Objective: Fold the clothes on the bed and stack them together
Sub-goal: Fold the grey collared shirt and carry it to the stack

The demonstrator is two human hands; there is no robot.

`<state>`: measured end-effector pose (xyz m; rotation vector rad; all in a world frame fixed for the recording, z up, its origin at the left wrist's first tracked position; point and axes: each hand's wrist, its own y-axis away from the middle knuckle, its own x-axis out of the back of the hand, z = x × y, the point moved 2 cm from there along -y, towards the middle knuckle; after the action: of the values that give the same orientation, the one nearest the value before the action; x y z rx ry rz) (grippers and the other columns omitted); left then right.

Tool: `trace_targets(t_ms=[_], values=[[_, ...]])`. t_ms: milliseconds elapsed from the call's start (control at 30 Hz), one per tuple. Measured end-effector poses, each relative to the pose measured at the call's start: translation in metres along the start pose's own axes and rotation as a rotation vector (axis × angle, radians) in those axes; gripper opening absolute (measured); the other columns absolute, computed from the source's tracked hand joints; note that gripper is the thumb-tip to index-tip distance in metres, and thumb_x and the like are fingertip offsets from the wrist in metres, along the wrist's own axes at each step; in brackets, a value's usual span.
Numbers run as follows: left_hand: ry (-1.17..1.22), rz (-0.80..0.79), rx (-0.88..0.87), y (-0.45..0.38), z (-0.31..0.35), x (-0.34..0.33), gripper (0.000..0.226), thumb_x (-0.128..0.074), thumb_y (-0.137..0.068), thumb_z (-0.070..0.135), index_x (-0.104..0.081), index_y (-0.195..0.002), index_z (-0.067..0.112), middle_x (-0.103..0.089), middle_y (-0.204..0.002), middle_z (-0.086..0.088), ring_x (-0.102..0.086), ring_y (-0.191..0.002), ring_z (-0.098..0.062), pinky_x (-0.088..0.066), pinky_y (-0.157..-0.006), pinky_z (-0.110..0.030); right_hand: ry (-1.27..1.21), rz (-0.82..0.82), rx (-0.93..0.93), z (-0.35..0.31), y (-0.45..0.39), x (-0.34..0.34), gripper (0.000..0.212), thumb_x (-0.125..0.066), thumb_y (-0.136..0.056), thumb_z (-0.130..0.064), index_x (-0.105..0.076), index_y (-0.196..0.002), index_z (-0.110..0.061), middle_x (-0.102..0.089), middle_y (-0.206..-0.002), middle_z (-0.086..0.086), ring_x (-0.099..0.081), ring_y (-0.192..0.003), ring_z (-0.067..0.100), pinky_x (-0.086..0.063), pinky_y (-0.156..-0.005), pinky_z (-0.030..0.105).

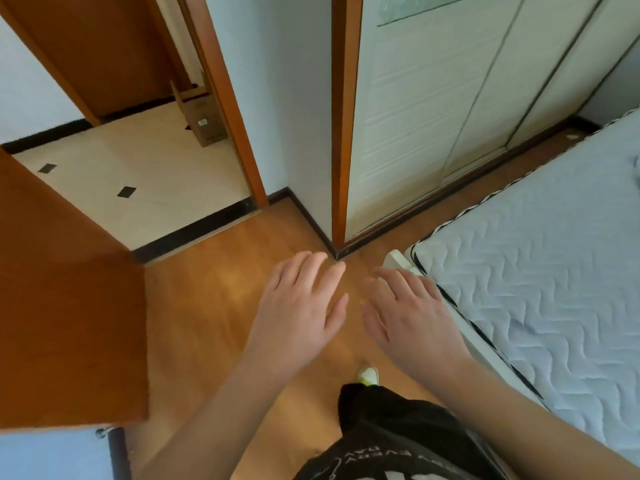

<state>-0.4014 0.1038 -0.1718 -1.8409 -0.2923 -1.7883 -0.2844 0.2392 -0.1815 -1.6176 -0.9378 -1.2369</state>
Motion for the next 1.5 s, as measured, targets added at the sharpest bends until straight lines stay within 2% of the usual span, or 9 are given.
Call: trace_targets(t_ms=[200,400,667,800,933,1033,1200,1367,1500], values=[[0.007,-0.03,-0.13,-0.112,-0.014,-0.04,0.046,-0.053,-0.093,0.047,-0.059,-0.132,0.024,-0.06,-0.132,-0.004,-0.054,-0.125,-0.023,-0.037,-0.104,-0.035,0.015,0.105,-0.149,0.065,-0.076,-0.029,0.036,-0.037,-0.1,-0.044,-0.064,-0.114,-0.024,-0.065,-0.119,0.0,-0.063,-0.111,0.023,-0.05,-0.094,0.039],[0.024,-0.044,-0.184,-0.217,-0.02,-0.053,0.048,-0.045,-0.093,0.048,-0.06,-0.131,0.023,-0.062,-0.13,-0.004,-0.057,-0.124,-0.024,-0.04,-0.103,-0.036,-0.003,0.074,-0.186,0.12,-0.153,-0.041,0.043,-0.032,-0.097,-0.044,-0.065,-0.114,-0.021,-0.065,-0.118,0.002,-0.063,-0.109,0.024,-0.052,-0.09,0.04],[0.045,-0.106,-0.282,-0.328,-0.033,-0.073,0.046,-0.049,-0.094,0.046,-0.059,-0.131,0.022,-0.06,-0.133,-0.005,-0.054,-0.127,-0.025,-0.04,-0.106,-0.039,-0.019,0.071,-0.32,0.176,-0.237,-0.045,0.038,-0.046,-0.093,-0.042,-0.068,-0.114,-0.02,-0.067,-0.118,0.002,-0.064,-0.11,0.024,-0.051,-0.093,0.041],[0.065,-0.102,-0.364,-0.388,-0.039,-0.09,0.046,-0.037,-0.099,0.047,-0.059,-0.131,0.023,-0.059,-0.133,-0.004,-0.053,-0.127,-0.026,-0.039,-0.106,-0.04,0.002,0.086,-0.379,0.201,-0.278,-0.059,0.032,-0.054,-0.095,-0.04,-0.067,-0.115,-0.019,-0.065,-0.12,0.002,-0.062,-0.112,0.024,-0.051,-0.092,0.041],[0.092,-0.117,-0.429,-0.452,-0.053,-0.111,0.047,-0.034,-0.098,0.044,-0.059,-0.131,0.021,-0.059,-0.132,-0.006,-0.052,-0.127,-0.027,-0.042,-0.105,-0.042,0.049,0.074,-0.401,0.229,-0.325,-0.076,0.041,-0.038,-0.097,-0.042,-0.065,-0.118,-0.019,-0.063,-0.122,0.001,-0.06,-0.114,0.022,-0.05,-0.091,0.039],[0.08,-0.168,-0.488,-0.499,-0.061,-0.126,0.044,-0.041,-0.098,0.041,-0.057,-0.134,0.02,-0.057,-0.135,-0.006,-0.049,-0.13,-0.026,-0.04,-0.108,-0.042,0.087,0.064,-0.467,0.252,-0.36,-0.085,0.039,-0.041,-0.097,-0.041,-0.065,-0.119,-0.018,-0.063,-0.122,0.002,-0.06,-0.113,0.022,-0.049,-0.092,0.039],[0.085,-0.139,-0.62,-0.567,-0.062,-0.141,0.043,-0.046,-0.098,0.039,-0.056,-0.134,0.019,-0.056,-0.136,-0.007,-0.049,-0.131,-0.027,-0.043,-0.108,-0.044,0.12,0.125,-0.606,0.281,-0.405,-0.088,0.044,-0.035,-0.096,-0.042,-0.065,-0.117,-0.018,-0.064,-0.12,0.002,-0.062,-0.11,0.023,-0.051,-0.09,0.039],[0.1,-0.1,-0.725,-0.619,-0.043,-0.151,0.043,-0.043,-0.098,0.039,-0.056,-0.134,0.019,-0.055,-0.137,-0.008,-0.048,-0.131,-0.028,-0.039,-0.109,-0.041,0.149,0.163,-0.762,0.306,-0.424,-0.083,0.031,-0.053,-0.096,-0.036,-0.064,-0.118,-0.018,-0.063,-0.123,0.001,-0.06,-0.112,0.022,-0.049,-0.092,0.039],[0.15,-0.06,-0.753,-0.647,-0.025,-0.161,0.043,-0.043,-0.097,0.04,-0.058,-0.132,0.02,-0.057,-0.135,-0.007,-0.049,-0.13,-0.027,-0.039,-0.108,-0.041,0.188,0.169,-0.811,0.336,-0.436,-0.077,0.031,-0.047,-0.098,-0.037,-0.062,-0.118,-0.019,-0.061,-0.123,0.001,-0.058,-0.113,0.021,-0.049,-0.093,0.038]])
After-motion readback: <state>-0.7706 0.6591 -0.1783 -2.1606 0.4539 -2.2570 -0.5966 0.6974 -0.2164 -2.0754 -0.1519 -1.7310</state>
